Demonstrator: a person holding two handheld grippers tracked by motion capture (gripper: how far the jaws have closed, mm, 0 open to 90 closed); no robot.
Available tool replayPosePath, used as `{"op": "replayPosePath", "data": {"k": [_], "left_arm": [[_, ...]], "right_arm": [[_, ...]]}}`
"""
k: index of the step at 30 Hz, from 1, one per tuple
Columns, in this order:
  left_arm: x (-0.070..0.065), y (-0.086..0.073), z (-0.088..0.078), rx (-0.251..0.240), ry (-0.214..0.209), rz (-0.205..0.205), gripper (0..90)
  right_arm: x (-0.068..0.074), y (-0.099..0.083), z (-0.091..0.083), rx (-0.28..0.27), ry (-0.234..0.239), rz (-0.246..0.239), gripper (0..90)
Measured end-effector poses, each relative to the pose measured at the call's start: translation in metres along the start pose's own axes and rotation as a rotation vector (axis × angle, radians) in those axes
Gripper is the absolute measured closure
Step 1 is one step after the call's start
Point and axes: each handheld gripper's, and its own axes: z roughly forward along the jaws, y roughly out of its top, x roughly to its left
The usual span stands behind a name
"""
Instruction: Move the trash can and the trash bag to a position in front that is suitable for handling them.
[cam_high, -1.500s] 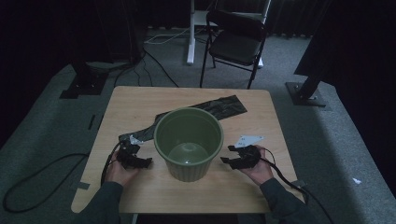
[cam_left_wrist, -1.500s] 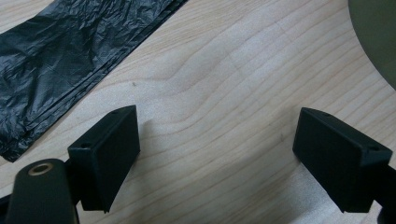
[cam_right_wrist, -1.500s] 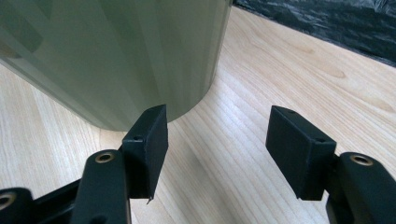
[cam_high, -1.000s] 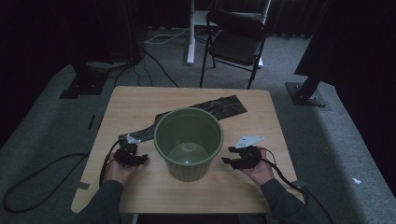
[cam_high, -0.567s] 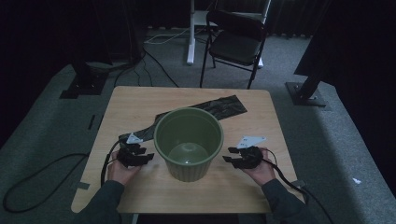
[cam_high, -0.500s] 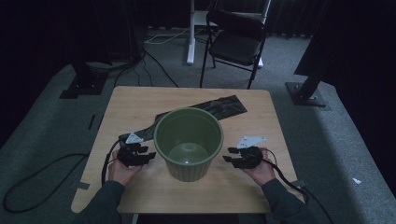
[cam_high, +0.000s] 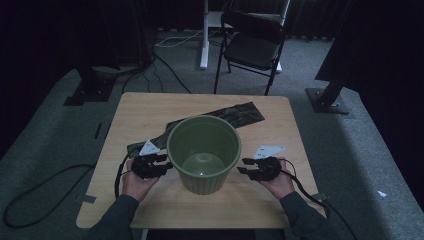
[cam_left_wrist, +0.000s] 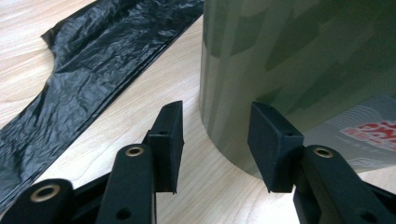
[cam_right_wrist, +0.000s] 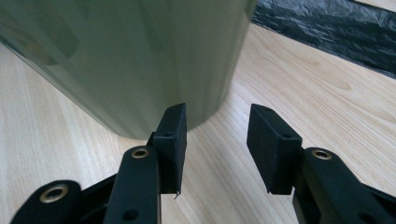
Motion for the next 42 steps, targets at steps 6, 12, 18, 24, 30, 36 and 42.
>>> {"op": "replayPosePath", "data": {"k": [6,12,18,24,30,36,42], "left_arm": [[-0.013,0.01,0.011,0.008,-0.028,0.03,56.0],[-0.022,0.021,0.024,0.012,-0.039,0.053,57.3],[-0.029,0.032,0.033,0.03,-0.033,0.106,58.1],[-0.011,0.028,0.031,0.035,0.003,0.074,61.8],[0.012,0.024,0.03,0.062,0.058,0.039,63.0],[0.034,0.027,0.035,0.08,0.098,-0.011,63.1],[0.049,0.038,0.044,0.1,0.122,-0.041,60.1]], "right_arm": [[-0.002,0.002,-0.005,-0.007,-0.013,-0.01,56.3],[-0.017,-0.002,-0.017,-0.028,-0.03,0.03,57.3],[-0.028,-0.006,-0.025,-0.042,-0.066,0.056,57.8],[-0.033,-0.008,-0.032,-0.069,-0.068,0.075,57.0],[-0.034,-0.009,-0.031,-0.064,-0.07,0.075,56.8],[-0.034,-0.008,-0.03,-0.063,-0.073,0.074,56.6],[-0.035,-0.01,-0.03,-0.061,-0.075,0.077,56.5]]}}
